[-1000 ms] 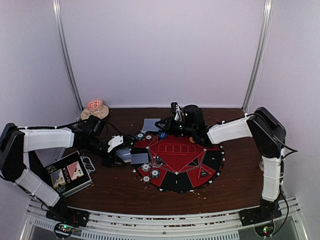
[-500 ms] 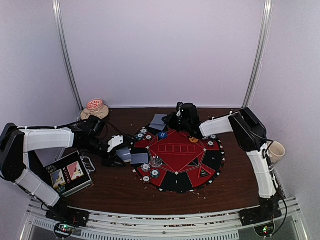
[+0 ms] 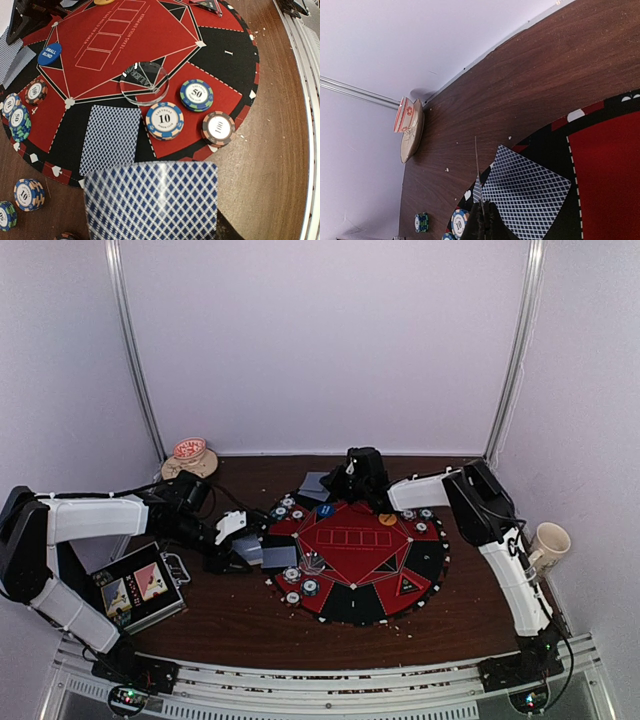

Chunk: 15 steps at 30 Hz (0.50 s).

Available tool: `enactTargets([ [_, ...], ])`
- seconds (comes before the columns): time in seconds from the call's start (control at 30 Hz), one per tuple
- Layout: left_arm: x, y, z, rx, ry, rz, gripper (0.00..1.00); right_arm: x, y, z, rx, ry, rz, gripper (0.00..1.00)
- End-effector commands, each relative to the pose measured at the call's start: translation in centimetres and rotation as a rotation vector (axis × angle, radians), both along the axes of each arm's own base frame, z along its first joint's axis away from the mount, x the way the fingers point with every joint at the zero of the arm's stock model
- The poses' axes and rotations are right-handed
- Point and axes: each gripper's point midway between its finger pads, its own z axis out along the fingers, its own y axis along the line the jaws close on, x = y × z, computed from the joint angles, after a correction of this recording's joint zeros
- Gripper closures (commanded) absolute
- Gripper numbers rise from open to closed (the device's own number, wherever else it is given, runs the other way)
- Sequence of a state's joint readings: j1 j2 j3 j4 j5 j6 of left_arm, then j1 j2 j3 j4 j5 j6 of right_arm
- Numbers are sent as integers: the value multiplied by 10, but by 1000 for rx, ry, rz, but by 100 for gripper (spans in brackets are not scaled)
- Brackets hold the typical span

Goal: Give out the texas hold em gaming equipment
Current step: Distribute the poker card in the small blind area.

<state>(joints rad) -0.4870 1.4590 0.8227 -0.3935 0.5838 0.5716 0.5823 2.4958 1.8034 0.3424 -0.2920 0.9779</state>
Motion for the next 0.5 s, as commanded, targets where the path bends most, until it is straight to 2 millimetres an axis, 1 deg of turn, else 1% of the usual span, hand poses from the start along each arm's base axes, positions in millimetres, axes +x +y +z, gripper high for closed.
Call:
enactTargets([
  [0.0, 0, -3, 4, -25, -20, -23, 55, 6, -1, -8, 0, 23, -10, 100],
  [0.07, 0, -3, 5, -26, -21, -22, 55, 8, -2, -11, -8, 25, -17, 100],
  [0.2, -1, -3, 5, -25, -22, -24, 55, 8, -3, -15, -23, 31, -20, 94],
  [0.4, 0, -3, 4, -25, -19, -25, 55, 8, -4, -17, -50, 40, -16, 71],
  [0.47, 0, -3, 4, -25, -19, -22, 55, 8, -7, -16, -68, 39, -21, 66],
])
